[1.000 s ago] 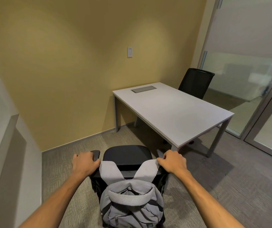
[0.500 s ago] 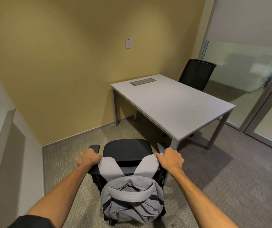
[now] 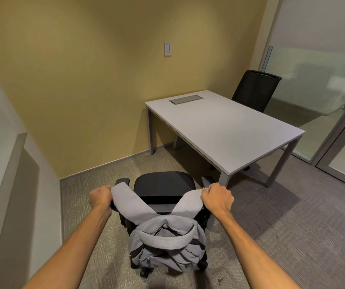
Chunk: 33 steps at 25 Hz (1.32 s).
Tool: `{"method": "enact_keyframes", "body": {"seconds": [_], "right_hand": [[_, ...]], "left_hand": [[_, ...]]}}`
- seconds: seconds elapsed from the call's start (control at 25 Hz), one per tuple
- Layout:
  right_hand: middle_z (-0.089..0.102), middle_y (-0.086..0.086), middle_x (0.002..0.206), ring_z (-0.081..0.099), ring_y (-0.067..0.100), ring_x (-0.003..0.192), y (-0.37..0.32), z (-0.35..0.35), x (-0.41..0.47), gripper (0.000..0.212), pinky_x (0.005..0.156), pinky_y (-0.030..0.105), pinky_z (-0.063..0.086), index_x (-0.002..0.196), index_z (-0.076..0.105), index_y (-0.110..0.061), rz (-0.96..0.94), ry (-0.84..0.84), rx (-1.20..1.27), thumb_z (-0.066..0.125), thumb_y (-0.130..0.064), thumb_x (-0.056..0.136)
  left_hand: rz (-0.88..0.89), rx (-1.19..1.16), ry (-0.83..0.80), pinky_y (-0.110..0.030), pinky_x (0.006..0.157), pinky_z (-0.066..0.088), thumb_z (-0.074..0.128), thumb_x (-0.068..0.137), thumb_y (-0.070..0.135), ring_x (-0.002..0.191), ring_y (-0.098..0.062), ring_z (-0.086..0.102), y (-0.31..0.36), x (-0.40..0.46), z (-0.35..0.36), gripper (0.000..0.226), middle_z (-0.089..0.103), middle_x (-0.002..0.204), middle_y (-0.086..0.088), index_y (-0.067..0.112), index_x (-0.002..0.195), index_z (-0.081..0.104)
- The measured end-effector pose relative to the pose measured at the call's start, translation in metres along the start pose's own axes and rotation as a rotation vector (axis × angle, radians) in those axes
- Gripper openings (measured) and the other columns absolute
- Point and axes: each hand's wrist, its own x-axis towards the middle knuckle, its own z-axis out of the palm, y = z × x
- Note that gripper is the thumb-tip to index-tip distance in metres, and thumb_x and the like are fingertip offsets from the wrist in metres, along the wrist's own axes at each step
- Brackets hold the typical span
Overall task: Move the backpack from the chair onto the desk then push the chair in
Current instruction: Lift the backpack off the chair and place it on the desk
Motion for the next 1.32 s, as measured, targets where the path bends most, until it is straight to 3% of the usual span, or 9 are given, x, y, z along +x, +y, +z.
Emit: {"method": "enact_keyframes", "body": {"seconds": [0.12, 0.32, 0.48, 0.64, 0.76, 0.88, 1.0, 1.16, 1.32], "right_hand": [[0.062, 0.003, 0.073, 0.055, 0.019, 0.068, 0.000, -0.001, -0.001, 0.025, 0.064, 0.030, 0.042, 0.077, 0.064, -0.013, 0.020, -0.007, 0.048, 0.055, -0.033, 0.090], [0.055, -0.001, 0.061, 0.057, 0.020, 0.065, -0.001, 0.000, -0.003, 0.026, 0.063, 0.031, 0.043, 0.063, 0.060, -0.015, 0.064, -0.030, 0.121, 0.057, -0.029, 0.085], [0.057, 0.001, 0.058, 0.054, 0.016, 0.057, -0.002, 0.000, -0.004, 0.027, 0.061, 0.030, 0.043, 0.057, 0.059, -0.015, 0.108, -0.026, 0.170, 0.057, -0.024, 0.082], [0.056, 0.002, 0.059, 0.056, 0.021, 0.060, -0.004, -0.001, -0.004, 0.029, 0.059, 0.030, 0.042, 0.054, 0.054, -0.018, 0.207, -0.038, 0.258, 0.056, -0.024, 0.083], [0.062, 0.006, 0.069, 0.059, 0.024, 0.067, 0.002, -0.004, 0.003, 0.027, 0.063, 0.031, 0.043, 0.061, 0.060, -0.015, 0.343, -0.074, 0.467, 0.060, -0.025, 0.086], [0.071, 0.015, 0.087, 0.065, 0.027, 0.079, 0.019, -0.006, 0.009, 0.022, 0.068, 0.031, 0.047, 0.085, 0.071, -0.004, 0.502, -0.084, 0.813, 0.067, -0.026, 0.084], [0.067, 0.012, 0.078, 0.057, 0.018, 0.061, 0.032, -0.014, 0.001, 0.016, 0.051, 0.027, 0.044, 0.091, 0.069, -0.002, 0.647, 0.000, 1.102, 0.070, -0.016, 0.084], [0.063, 0.006, 0.071, 0.054, 0.013, 0.058, 0.044, -0.037, -0.006, 0.008, 0.052, 0.024, 0.046, 0.090, 0.069, -0.005, 0.712, 0.156, 1.354, 0.066, -0.012, 0.087], [0.060, 0.005, 0.061, 0.050, 0.011, 0.049, 0.038, -0.080, -0.004, 0.012, 0.041, 0.017, 0.041, 0.077, 0.068, -0.010, 0.659, 0.262, 1.486, 0.065, -0.011, 0.088]], "left_hand": [[-0.014, -0.080, 0.050, -0.029, 0.055, 0.029, 0.057, 0.088, 0.002, 0.058, -0.016, 0.037, -0.009, -0.011, -0.025, 0.031, 0.043, 0.064, -0.005, 0.009, 0.060, 0.045], [-0.078, -0.158, 0.102, -0.034, 0.077, 0.037, 0.059, 0.091, 0.005, 0.063, -0.016, 0.041, -0.039, -0.028, -0.057, 0.032, 0.045, 0.067, -0.003, 0.011, 0.062, 0.046], [-0.104, -0.144, 0.082, -0.031, 0.060, 0.036, 0.055, 0.094, 0.007, 0.062, -0.016, 0.042, -0.066, -0.036, -0.066, 0.031, 0.046, 0.067, -0.002, 0.013, 0.065, 0.047], [-0.112, -0.087, 0.021, -0.031, 0.059, 0.034, 0.055, 0.096, 0.013, 0.062, -0.016, 0.041, -0.084, -0.043, -0.063, 0.024, 0.048, 0.068, -0.004, 0.011, 0.072, 0.049], [-0.118, -0.036, -0.030, -0.032, 0.061, 0.035, 0.055, 0.095, 0.013, 0.062, -0.016, 0.041, -0.093, -0.054, -0.056, 0.020, 0.048, 0.069, -0.005, 0.010, 0.076, 0.050], [-0.126, 0.003, -0.117, -0.036, 0.077, 0.042, 0.055, 0.094, 0.008, 0.069, -0.016, 0.047, -0.097, -0.066, -0.040, 0.020, 0.054, 0.073, -0.004, 0.007, 0.074, 0.052], [-0.113, 0.051, -0.211, -0.039, 0.088, 0.042, 0.054, 0.095, 0.009, 0.076, -0.021, 0.048, -0.101, -0.082, -0.024, 0.019, 0.053, 0.073, -0.004, 0.008, 0.076, 0.051], [-0.047, 0.053, -0.340, -0.040, 0.081, 0.043, 0.057, 0.096, 0.021, 0.081, -0.025, 0.050, -0.101, -0.096, -0.005, 0.033, 0.054, 0.078, -0.011, 0.013, 0.067, 0.044], [0.098, 0.098, -0.485, -0.032, 0.071, 0.045, 0.062, 0.091, 0.037, 0.080, -0.019, 0.053, -0.096, -0.137, 0.011, 0.031, 0.054, 0.088, -0.004, 0.011, 0.098, 0.046]]}}
